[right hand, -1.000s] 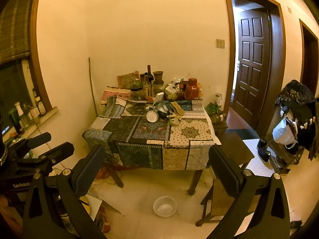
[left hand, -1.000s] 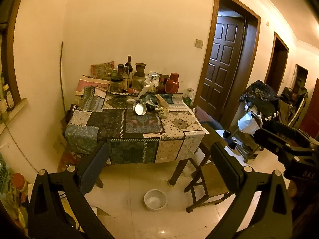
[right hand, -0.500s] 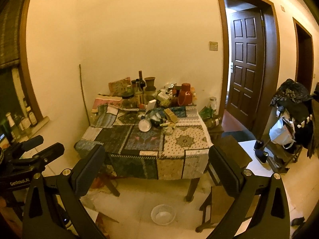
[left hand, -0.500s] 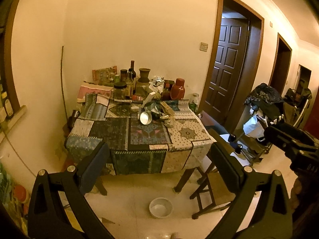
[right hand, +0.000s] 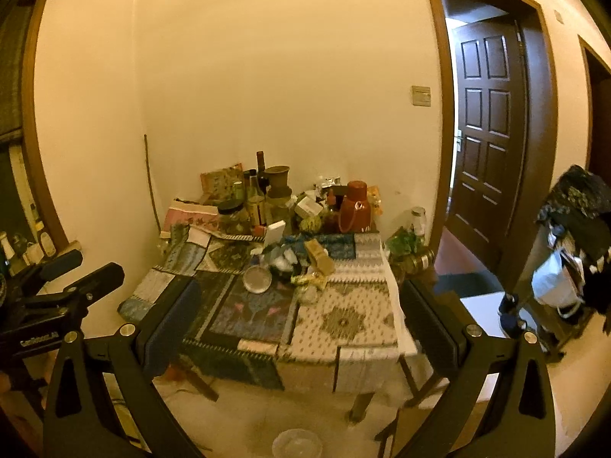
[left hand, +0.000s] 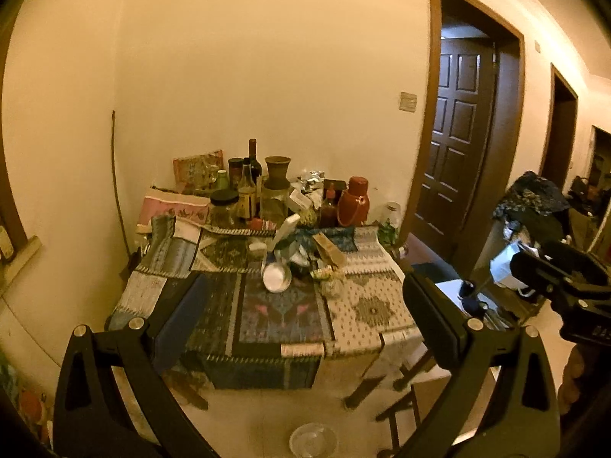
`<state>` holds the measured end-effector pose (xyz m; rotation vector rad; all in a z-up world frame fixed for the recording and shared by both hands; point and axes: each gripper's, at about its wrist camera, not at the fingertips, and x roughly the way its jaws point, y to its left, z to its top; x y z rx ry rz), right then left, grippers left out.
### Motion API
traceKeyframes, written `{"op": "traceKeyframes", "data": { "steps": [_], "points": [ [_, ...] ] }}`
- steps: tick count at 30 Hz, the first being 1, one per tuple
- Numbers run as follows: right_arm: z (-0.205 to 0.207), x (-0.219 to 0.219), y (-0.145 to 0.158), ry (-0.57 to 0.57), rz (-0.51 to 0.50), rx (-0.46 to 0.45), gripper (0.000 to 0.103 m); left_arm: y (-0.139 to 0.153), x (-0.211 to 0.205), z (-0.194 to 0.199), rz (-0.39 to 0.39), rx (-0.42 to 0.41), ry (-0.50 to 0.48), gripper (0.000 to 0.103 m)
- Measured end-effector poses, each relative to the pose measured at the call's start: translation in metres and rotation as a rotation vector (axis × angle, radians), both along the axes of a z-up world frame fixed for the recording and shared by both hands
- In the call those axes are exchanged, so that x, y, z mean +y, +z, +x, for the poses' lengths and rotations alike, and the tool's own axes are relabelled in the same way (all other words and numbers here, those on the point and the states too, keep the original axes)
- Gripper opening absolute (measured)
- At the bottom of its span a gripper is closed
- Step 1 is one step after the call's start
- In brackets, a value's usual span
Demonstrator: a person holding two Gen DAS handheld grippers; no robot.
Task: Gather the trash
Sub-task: 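Grasp the crumpled foil ball with the right tool while the left tool grasps the silver tin lid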
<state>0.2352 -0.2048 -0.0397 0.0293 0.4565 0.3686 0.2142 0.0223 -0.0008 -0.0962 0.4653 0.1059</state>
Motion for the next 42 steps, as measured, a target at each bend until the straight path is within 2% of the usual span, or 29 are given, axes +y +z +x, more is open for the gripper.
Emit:
{"op": "traceKeyframes", "data": {
  "steps": [8,12,15,23,26,29,34,37,38,42],
  "points": [
    [0.073,-0.009,-0.006,0.040,-0.032,0.017,0.103,-0.006,-0.002,0.073,-0.013,0.013,0.079,0.102],
    [0.106,-0.003,-0.019,0.049,-0.052,0.059,0.103,-0.017,0.012,0.111,-0.022,0.042,0.111,0.102],
    [0.129,0.006,-0.029,0.050,-0.076,0.091,0.103,-0.029,0.027,0.133,-0.024,0.060,0.130,0.097],
    [0.186,0.040,-0.064,0.028,-0.106,0.204,0.103,-0.071,0.074,0.209,-0.034,0.154,0.068,0.089],
    [0.216,0.060,-0.090,0.008,-0.129,0.290,0.103,-0.095,0.093,0.243,-0.033,0.226,0.029,0.089],
    [0.239,0.076,-0.117,0.007,-0.135,0.377,0.103,-0.132,0.114,0.279,-0.061,0.320,-0.018,0.089],
    [0.275,0.101,-0.168,-0.003,-0.132,0.521,0.102,-0.188,0.133,0.315,-0.108,0.434,-0.055,0.087],
    [0.292,0.112,-0.195,-0.013,-0.120,0.589,0.099,-0.225,0.141,0.340,-0.135,0.522,-0.080,0.075],
    [0.298,0.114,-0.206,-0.020,-0.111,0.621,0.097,-0.232,0.141,0.345,-0.141,0.535,-0.083,0.074],
    [0.317,0.116,-0.236,-0.045,-0.065,0.716,0.085,-0.266,0.146,0.365,-0.187,0.594,-0.108,0.056]
  ]
}}
